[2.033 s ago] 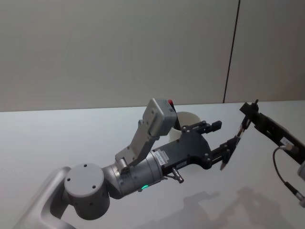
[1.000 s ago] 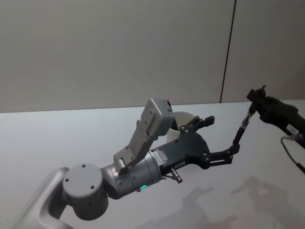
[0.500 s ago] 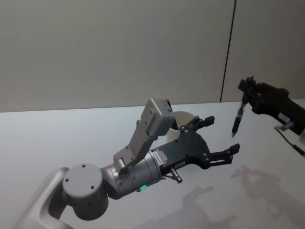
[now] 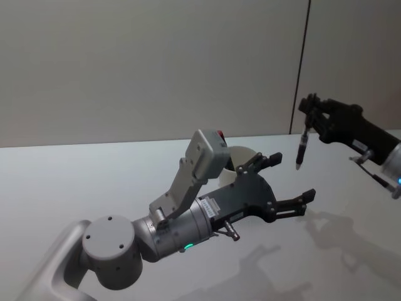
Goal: Place the pen into the pen holder.
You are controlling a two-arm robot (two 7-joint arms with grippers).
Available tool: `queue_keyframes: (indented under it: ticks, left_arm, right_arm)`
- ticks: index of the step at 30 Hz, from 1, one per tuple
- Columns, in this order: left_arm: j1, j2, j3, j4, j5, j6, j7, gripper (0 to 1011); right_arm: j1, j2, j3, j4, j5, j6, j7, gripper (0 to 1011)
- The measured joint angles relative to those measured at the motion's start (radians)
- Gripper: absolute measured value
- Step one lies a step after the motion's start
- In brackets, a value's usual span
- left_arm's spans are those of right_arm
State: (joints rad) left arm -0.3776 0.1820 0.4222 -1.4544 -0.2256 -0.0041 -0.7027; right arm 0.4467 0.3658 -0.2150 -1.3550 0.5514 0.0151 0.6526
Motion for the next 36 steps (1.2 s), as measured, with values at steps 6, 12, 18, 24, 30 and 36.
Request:
queue_keyframes:
  ticks: [6,12,18,24,30,36]
  left_arm:
    - [0.000,0.000,0.000,0.000,0.000,0.000,0.000,1004]
    - [0.000,0.000,0.000,0.000,0.000,0.000,0.000,1004]
    - [0.000,0.000,0.000,0.000,0.000,0.000,0.000,1004]
    - [0.000,0.000,0.000,0.000,0.000,0.000,0.000,1004]
    - [0.000,0.000,0.000,0.000,0.000,0.000,0.000,1004]
    - [0.000,0.000,0.000,0.000,0.000,0.000,0.000,1004]
  right_arm:
    - [0.068,-0.023,-0.011,0.112,-0.021,-0.053,0.085,153]
    - [0.121,-0.042,-0.020,0.199,-0.033,-0.091,0.147,153]
    - [0.179,-0.062,-0.029,0.297,-0.039,-0.120,0.214,153]
    - [0.234,-0.084,-0.039,0.393,-0.035,-0.142,0.272,153]
    - [0.278,-0.103,-0.050,0.470,-0.029,-0.156,0.316,153]
    - [0.330,-0.125,-0.062,0.562,-0.015,-0.171,0.360,153]
